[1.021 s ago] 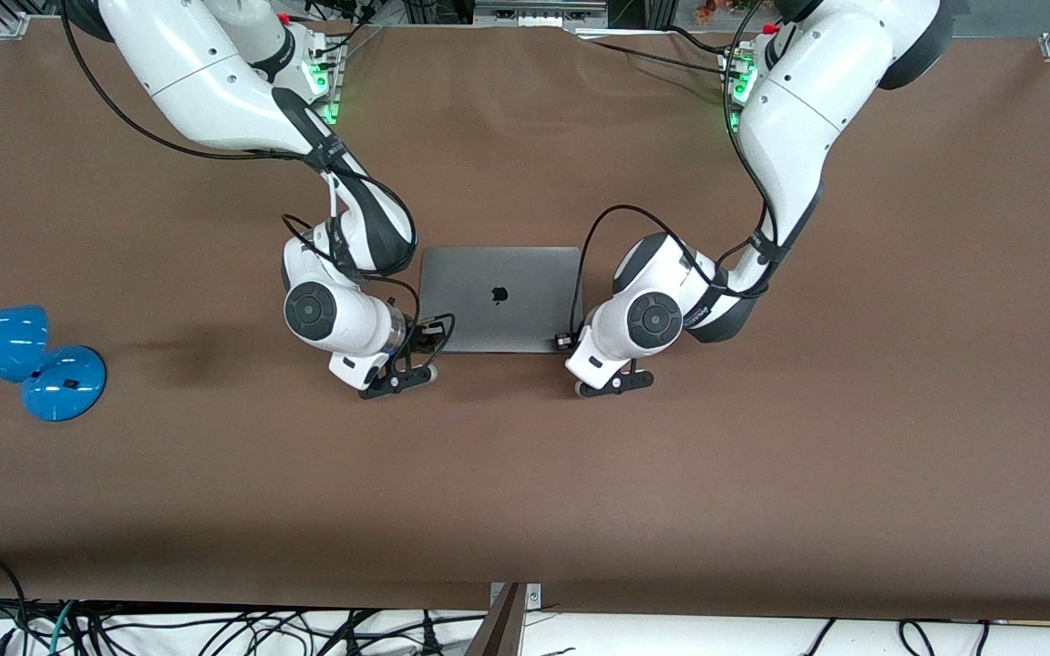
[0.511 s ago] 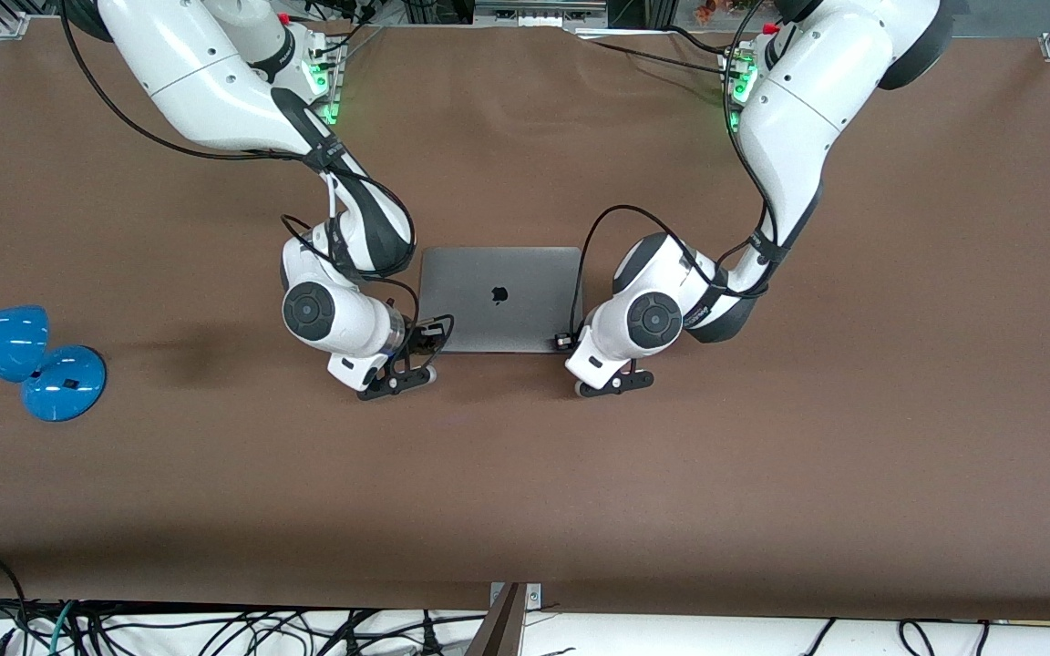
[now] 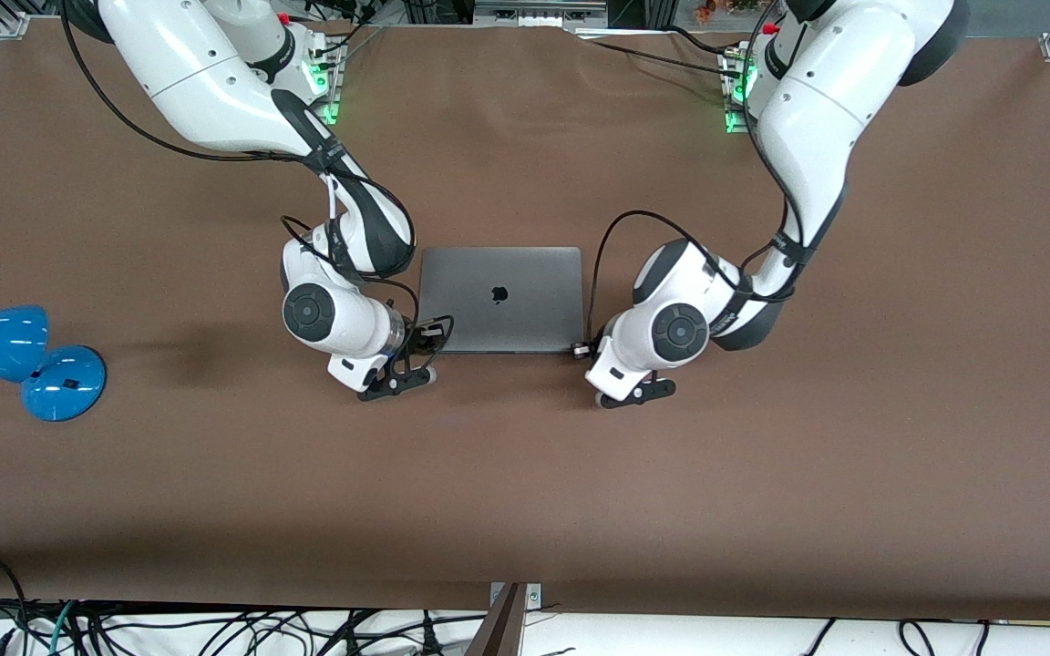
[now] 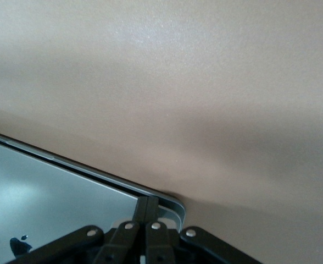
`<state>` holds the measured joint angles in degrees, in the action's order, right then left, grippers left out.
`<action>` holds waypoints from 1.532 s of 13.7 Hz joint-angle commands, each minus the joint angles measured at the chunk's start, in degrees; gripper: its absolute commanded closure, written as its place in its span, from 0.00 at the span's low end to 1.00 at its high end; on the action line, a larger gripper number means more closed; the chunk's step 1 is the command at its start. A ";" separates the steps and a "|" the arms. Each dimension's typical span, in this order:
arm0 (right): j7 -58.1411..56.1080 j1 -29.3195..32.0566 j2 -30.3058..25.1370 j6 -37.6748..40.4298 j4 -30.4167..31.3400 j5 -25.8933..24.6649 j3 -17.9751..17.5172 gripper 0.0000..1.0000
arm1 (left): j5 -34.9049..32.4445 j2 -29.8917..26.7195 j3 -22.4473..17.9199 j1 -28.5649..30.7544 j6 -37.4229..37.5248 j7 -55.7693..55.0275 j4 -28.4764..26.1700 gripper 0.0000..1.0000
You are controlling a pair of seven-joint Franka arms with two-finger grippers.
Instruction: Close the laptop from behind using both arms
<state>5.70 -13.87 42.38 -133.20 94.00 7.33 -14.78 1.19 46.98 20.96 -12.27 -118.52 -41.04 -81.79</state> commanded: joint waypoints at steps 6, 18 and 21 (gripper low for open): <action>-0.25 -0.10 -0.01 0.22 -0.40 -0.12 0.10 0.92 | 1.44 -18.65 3.72 5.31 7.86 5.62 -12.49 0.00; 2.73 5.52 -17.49 27.62 -7.95 -0.47 2.47 0.38 | 4.77 -39.92 12.17 19.99 8.04 16.94 -30.95 0.00; 2.65 7.28 -21.35 34.48 -10.67 -2.66 4.40 0.22 | 6.80 -46.26 12.17 25.25 13.99 24.06 -32.11 0.00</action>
<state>7.21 -7.56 23.35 -102.70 84.72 6.49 -11.10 5.90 7.56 32.50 8.58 -107.48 -22.57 -110.56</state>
